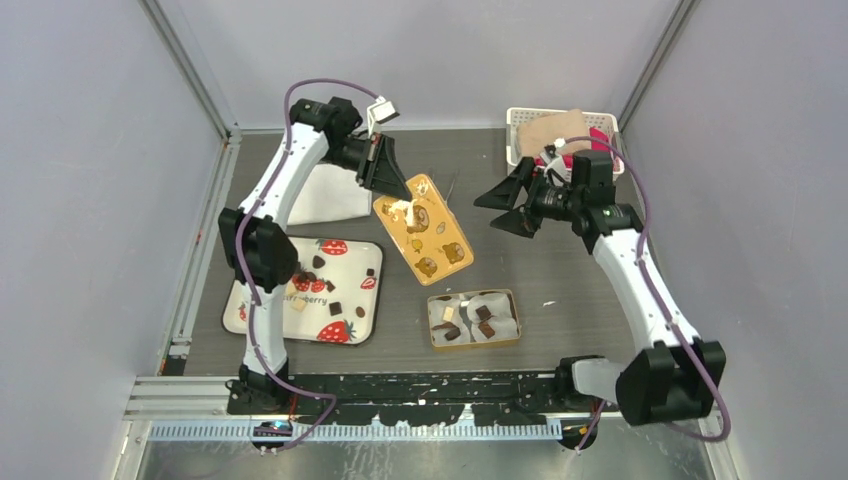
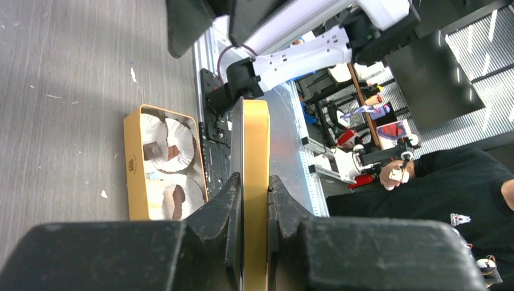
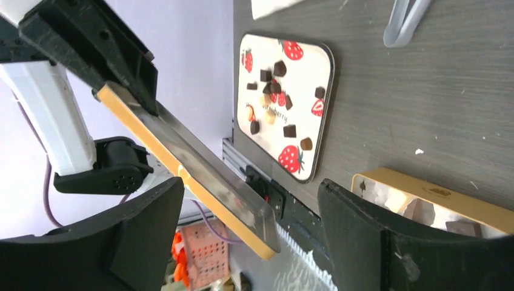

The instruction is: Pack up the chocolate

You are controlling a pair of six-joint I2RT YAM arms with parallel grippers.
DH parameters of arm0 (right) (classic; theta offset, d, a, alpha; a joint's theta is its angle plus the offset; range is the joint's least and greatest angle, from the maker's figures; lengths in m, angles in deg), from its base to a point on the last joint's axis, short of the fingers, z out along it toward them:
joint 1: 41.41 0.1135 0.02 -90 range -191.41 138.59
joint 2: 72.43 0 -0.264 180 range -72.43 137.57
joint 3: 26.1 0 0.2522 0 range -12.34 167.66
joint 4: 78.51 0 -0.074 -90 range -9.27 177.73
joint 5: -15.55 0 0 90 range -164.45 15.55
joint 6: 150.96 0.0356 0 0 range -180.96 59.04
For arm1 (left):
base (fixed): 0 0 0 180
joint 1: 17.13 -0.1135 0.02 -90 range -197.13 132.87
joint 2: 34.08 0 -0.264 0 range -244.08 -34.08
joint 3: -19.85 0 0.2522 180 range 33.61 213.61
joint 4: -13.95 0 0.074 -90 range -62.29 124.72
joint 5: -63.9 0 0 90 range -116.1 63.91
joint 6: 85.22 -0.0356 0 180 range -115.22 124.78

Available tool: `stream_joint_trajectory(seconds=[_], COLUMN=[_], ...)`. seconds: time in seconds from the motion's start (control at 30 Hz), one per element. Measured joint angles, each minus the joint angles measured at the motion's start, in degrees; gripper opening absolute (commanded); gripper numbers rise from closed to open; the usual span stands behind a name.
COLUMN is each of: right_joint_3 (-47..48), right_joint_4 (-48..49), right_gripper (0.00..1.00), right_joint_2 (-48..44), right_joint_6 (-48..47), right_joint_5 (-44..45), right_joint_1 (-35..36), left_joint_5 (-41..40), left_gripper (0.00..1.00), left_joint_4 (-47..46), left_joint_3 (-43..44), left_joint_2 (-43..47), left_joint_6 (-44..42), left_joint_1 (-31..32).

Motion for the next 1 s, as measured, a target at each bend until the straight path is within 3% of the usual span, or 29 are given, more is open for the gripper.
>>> stream_joint_trajectory(seconds=[0.1, 0.23, 0.4, 0.63, 1.0], right_joint_3=[-3.2, -14.9, -28.6, -30.5, -33.5], right_joint_4=[5.1, 15.4, 22.4, 31.3, 39.3], right_gripper=[0.87, 0.88, 0.88, 0.87, 0.92], right_joint_2=[-6.2, -16.8, -29.9, -29.4, -30.8], right_joint_6=[3.4, 9.4, 9.2, 2.7, -0.6], right_joint_5=[4.9, 13.7, 32.8, 46.3, 55.0], right_joint_1=[0.7, 2.7, 14.8, 28.7, 30.9], left_joint_5=[0.0, 0.2, 0.2, 0.1, 0.2], left_gripper=[0.00, 0.00, 0.00, 0.00, 0.00], left_joint_4=[0.0, 0.0, 0.0, 0.0, 0.0], left_joint_3=[5.4, 10.3, 10.8, 11.6, 11.9], left_joint_2=[-1.9, -3.3, -3.4, -3.5, -3.5], left_joint_6=[2.0, 4.4, 5.7, 6.9, 7.3], left_joint_1=[0.0, 0.0, 0.0, 0.0, -0.3])
